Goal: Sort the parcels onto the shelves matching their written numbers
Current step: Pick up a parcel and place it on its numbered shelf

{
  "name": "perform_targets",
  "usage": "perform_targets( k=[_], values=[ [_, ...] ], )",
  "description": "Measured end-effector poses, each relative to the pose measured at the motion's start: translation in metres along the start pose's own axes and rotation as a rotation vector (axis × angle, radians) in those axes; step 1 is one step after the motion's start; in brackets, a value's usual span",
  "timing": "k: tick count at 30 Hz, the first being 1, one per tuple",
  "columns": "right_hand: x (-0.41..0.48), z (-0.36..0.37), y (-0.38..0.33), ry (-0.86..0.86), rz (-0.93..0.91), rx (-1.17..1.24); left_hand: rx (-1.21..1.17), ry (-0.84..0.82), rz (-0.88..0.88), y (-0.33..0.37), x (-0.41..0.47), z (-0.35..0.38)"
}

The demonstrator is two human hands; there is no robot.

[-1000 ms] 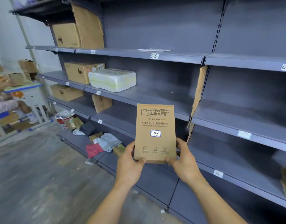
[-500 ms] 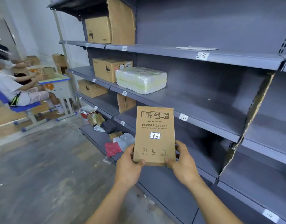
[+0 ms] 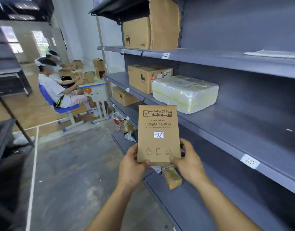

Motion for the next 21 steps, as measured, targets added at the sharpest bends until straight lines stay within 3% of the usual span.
perform_targets(
  k=[9, 21],
  values=[
    [0.084, 0.076, -0.024, -0.073, -0.032, 0.017, 0.047, 0.041, -0.015, -0.032, 0.097, -0.045],
    [0.207, 0.208, -0.080, 0.001, -0.042, 0.024, 0.053, -0.048, 0.035, -0.082, 0.279, -0.133]
  ],
)
Point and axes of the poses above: each hand's wrist, its own x-axis towards the middle knuckle, its own z-axis out of the palm, y = z × x, the point moved 9 cm from there along x, towards the middle knuckle
